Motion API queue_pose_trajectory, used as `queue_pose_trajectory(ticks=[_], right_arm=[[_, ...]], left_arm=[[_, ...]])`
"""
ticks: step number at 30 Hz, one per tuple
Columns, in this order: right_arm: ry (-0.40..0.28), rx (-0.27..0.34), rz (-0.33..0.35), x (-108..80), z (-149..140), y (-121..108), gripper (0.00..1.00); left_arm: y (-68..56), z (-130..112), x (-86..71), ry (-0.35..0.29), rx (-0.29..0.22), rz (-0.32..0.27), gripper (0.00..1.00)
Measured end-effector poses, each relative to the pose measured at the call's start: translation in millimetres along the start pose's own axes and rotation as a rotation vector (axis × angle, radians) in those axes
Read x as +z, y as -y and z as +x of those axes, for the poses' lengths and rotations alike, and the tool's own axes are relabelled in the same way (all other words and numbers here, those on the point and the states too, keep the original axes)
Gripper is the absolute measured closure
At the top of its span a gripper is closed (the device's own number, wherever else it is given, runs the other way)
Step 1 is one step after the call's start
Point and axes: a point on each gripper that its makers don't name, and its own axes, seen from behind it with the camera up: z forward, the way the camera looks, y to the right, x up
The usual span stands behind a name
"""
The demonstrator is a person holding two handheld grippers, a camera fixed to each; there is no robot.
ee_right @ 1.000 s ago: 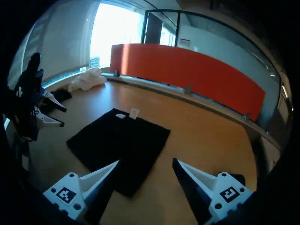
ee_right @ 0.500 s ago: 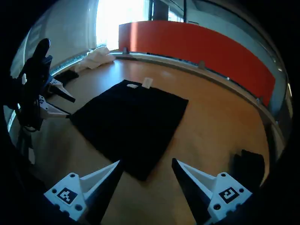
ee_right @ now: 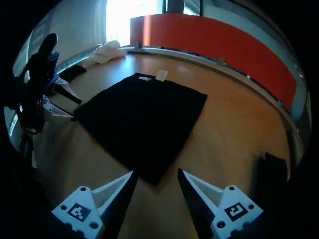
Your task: Fold towel
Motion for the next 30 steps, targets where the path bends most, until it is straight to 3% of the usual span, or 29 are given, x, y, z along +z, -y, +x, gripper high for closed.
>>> queue_pose_trajectory(ticks=[7,13,21,23,27,30], right_arm=[[0.03,-0.003,0.034,-0.2,-9,5,0.42],[0.038,0.014,0.039,1.4,-12,4,0.52],[0.048,0.015,0.034,1.0,-13,-1,0.76],[0.049,0.011,0.033,1.1,-13,0,0.78],[0.051,0.003,0.029,1.3,-13,1,0.81],[0.055,-0.002,0.027,1.6,-13,2,0.84]], left_arm=[[-2.2,-2,2.0,0.013,0.029,0.015,0.27],[-2.9,-2,2.4,0.013,0.014,0.024,0.29],[-3.1,-2,2.3,0.019,0.012,0.025,0.35],[-2.7,-2,2.0,0.018,0.008,0.029,0.47],[-3.4,-2,1.3,0.018,0.004,0.035,0.51],[-3.8,-2,1.4,0.019,0.005,0.039,0.7]])
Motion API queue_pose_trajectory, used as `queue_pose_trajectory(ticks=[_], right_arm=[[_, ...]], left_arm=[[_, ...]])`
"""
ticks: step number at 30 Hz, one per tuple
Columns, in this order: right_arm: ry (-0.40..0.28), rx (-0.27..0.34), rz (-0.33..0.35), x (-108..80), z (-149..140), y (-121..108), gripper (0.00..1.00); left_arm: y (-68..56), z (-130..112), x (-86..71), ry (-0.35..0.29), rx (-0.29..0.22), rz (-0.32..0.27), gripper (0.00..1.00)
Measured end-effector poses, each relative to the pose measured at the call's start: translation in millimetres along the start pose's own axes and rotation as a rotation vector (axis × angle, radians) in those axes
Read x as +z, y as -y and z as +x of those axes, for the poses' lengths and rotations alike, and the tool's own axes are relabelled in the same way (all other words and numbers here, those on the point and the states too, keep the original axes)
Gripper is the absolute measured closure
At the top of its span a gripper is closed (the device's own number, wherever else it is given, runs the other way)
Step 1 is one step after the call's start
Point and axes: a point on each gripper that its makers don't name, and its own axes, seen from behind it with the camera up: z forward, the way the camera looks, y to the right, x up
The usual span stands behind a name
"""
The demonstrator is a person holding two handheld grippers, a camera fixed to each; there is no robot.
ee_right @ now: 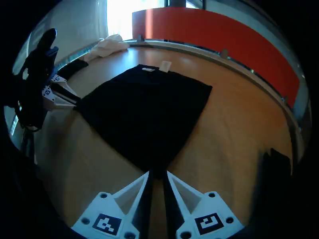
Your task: Fold towel
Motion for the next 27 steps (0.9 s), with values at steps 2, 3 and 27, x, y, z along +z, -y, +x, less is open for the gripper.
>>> queue_pose_trajectory(ticks=[2,3,27], right_arm=[[0.003,-0.003,-0.004,0.0,0,0,0.85],[0.004,-0.004,-0.005,0.0,0,0,0.85],[-0.066,0.027,0.015,-25.1,35,16,0.88]], left_arm=[[-0.7,1,0.2,0.001,0.0,0.003,0.76],[-1.0,1,0.2,0.001,0.0,0.004,0.78],[1.8,27,-25.0,-0.05,-0.087,0.031,0.9]])
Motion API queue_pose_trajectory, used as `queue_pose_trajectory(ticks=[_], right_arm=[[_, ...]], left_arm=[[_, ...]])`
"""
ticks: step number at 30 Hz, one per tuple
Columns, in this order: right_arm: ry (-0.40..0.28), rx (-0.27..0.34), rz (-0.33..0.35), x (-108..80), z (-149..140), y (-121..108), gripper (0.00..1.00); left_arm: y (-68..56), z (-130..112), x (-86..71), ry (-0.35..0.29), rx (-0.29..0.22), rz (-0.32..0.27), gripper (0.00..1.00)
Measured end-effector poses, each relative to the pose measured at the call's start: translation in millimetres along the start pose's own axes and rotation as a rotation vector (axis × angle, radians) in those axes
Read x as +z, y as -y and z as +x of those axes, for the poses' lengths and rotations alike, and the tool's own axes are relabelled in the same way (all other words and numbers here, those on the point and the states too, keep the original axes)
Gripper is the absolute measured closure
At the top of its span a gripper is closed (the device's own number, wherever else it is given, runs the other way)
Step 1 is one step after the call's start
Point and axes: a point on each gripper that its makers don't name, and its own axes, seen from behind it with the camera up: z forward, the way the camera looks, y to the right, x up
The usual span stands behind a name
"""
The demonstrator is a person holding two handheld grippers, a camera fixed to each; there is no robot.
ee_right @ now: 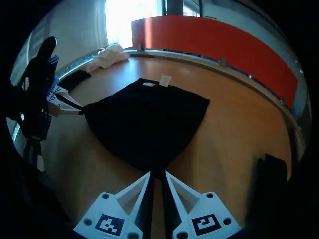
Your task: Fold towel
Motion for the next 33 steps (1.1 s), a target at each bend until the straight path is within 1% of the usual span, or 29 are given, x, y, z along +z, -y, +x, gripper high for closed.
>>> queue_pose_trajectory(ticks=[6,15,21,25,33], right_arm=[[-0.024,-0.017,0.002,-14.5,16,5,0.88],[-0.069,-0.018,0.011,-46.5,45,11,0.88],[-0.084,-0.016,0.002,-69.1,57,11,0.88],[-0.089,-0.016,-0.005,-83.3,61,10,0.88],[-0.084,-0.01,-0.007,-101.7,61,12,0.88]], left_arm=[[2.0,15,-19.2,-0.022,-0.016,0.003,0.9],[1.5,22,-47.6,-0.012,-0.036,0.003,0.9],[-10.6,21,-65.1,0.02,-0.064,-0.036,0.9],[-17.3,24,-76.5,0.021,-0.079,-0.051,0.9],[-28.7,27,-93.9,0.027,-0.099,-0.071,0.9]])
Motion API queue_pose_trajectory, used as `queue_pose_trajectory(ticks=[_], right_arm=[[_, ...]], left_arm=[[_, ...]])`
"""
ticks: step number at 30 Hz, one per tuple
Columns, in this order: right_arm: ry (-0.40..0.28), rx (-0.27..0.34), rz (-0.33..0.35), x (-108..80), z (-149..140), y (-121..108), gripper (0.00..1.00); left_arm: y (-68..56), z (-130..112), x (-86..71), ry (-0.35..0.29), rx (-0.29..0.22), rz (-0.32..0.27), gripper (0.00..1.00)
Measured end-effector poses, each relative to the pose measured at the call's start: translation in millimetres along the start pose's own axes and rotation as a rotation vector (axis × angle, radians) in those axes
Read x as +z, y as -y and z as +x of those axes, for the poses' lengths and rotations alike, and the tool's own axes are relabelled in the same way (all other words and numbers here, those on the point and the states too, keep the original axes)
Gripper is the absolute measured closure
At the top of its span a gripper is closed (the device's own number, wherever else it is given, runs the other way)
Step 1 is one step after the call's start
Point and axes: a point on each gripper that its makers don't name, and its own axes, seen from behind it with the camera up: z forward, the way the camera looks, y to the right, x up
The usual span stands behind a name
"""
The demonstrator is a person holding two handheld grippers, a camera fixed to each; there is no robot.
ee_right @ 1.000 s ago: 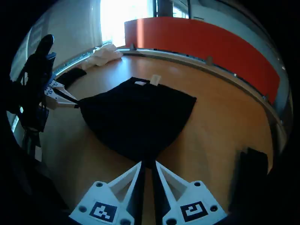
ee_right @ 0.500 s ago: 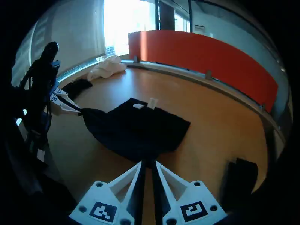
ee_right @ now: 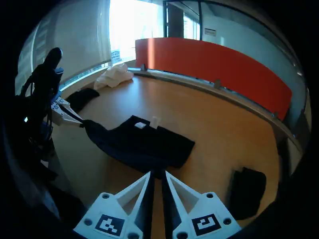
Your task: Fold towel
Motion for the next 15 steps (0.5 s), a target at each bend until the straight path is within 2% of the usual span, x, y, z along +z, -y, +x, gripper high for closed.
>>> queue_pose_trajectory(ticks=[8,15], right_arm=[[0.009,0.002,0.005,-1.1,-3,2,0.88],[0.008,-0.012,-0.01,11.5,4,-7,0.88]], left_arm=[[-2.4,-7,-0.8,0.019,-0.004,-0.001,0.9],[5.5,3,10.0,0.018,-0.017,0.019,0.9]])
